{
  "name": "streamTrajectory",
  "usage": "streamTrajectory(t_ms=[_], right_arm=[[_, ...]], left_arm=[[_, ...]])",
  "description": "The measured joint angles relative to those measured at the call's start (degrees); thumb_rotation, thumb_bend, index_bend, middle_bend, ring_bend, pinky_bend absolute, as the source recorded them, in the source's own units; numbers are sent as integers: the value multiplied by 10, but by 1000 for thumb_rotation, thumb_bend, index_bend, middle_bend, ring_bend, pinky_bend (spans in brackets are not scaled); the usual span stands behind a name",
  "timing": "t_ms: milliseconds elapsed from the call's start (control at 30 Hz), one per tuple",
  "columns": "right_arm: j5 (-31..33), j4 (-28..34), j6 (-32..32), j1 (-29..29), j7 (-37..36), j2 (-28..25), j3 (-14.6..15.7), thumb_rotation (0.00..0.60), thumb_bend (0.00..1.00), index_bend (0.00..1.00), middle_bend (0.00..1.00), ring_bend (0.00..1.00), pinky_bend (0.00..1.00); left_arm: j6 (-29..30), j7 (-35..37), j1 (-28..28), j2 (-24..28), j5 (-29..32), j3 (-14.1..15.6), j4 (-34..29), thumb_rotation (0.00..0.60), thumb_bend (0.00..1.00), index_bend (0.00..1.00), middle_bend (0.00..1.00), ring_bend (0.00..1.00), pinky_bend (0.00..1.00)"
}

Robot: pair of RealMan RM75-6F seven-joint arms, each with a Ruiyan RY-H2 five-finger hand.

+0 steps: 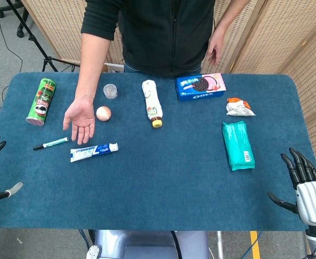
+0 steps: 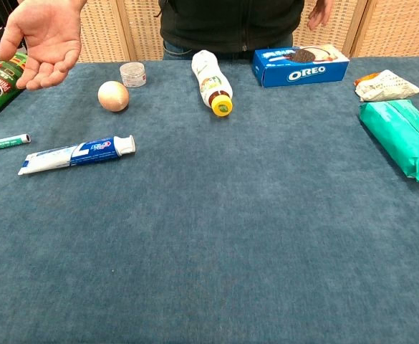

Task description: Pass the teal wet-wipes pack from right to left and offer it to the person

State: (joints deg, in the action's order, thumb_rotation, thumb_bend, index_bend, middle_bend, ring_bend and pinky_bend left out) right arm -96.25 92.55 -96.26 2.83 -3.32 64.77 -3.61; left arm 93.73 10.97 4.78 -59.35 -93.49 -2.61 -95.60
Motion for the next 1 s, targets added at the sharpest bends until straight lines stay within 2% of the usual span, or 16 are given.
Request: streamTrajectory(t_ms=[267,400,500,700,833,1000], right_arm=[[2,-3,22,6,5,-4,4,600,0,0,0,0,111],[-10,-38,43,23,2,-4,6,600,0,0,0,0,111],[-33,-93,64,51,-13,-2,6,600,0,0,0,0,111],[-91,-264,103,127,-87,17,12,600,0,0,0,0,111],[-128,-389,126,181,-145,48,25,600,0,0,0,0,111],[-176,-510,135,235,-182,93,50,600,0,1,0,0,111]], left_arm=[[-2,-4,0,-1,-1,1,0,600,0,16,0,0,0],[-2,-5,-1,-2,1,0,2,600,0,16,0,0,0],[-7,-6,1,-3,6,-1,2,600,0,16,0,0,0],[-20,-12,8,-5,24,-10,0,600,0,16,0,0,0],[-31,-20,11,-7,37,-14,-2,600,0,16,0,0,0],[-45,-28,17,-12,48,-17,-1,600,0,16,0,0,0]])
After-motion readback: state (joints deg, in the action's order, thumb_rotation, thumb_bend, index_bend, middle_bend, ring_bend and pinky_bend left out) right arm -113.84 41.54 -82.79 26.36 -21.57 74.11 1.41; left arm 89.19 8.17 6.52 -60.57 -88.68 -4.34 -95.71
